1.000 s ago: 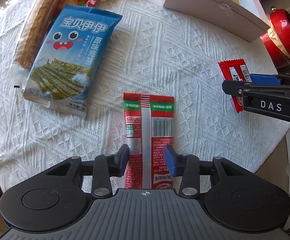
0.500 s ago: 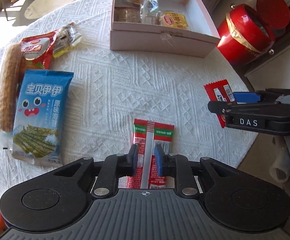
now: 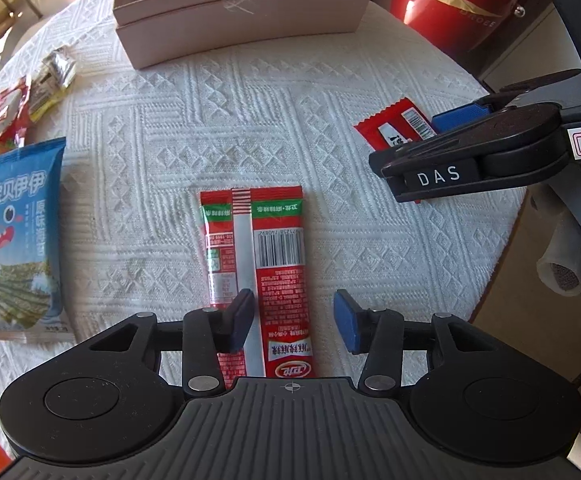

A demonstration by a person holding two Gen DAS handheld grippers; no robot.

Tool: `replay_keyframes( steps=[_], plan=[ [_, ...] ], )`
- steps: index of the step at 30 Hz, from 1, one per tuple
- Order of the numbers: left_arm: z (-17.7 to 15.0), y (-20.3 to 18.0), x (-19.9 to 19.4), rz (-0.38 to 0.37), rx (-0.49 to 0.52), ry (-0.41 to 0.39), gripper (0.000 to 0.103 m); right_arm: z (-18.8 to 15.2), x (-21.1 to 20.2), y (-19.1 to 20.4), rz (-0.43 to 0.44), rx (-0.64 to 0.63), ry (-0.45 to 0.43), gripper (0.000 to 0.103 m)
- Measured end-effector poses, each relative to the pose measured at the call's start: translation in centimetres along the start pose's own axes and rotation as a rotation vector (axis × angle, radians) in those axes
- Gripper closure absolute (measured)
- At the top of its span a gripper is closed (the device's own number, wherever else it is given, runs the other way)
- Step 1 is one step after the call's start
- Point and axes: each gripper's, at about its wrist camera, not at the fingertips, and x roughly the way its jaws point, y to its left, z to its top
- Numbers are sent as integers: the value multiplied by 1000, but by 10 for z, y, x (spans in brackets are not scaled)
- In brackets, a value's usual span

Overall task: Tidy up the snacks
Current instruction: 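Carry both held packets toward the pink box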

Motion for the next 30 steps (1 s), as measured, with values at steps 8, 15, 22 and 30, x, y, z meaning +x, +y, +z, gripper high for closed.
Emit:
replay_keyframes(
  steps=[8, 15, 22, 30],
  plan=[
    [5, 28, 7, 29, -116, 33, 42, -3, 1, 4, -19, -26, -17, 28],
    [12, 20, 13, -36, -104, 49, 42, -2, 1, 4, -19, -20, -10, 28],
    [12, 3, 19, 6, -16, 58, 37, -4, 1, 6, -28, -22, -20, 28],
    [13, 2, 21, 12, -42, 50, 45, -4, -9, 16, 11, -82, -5, 47]
  ],
)
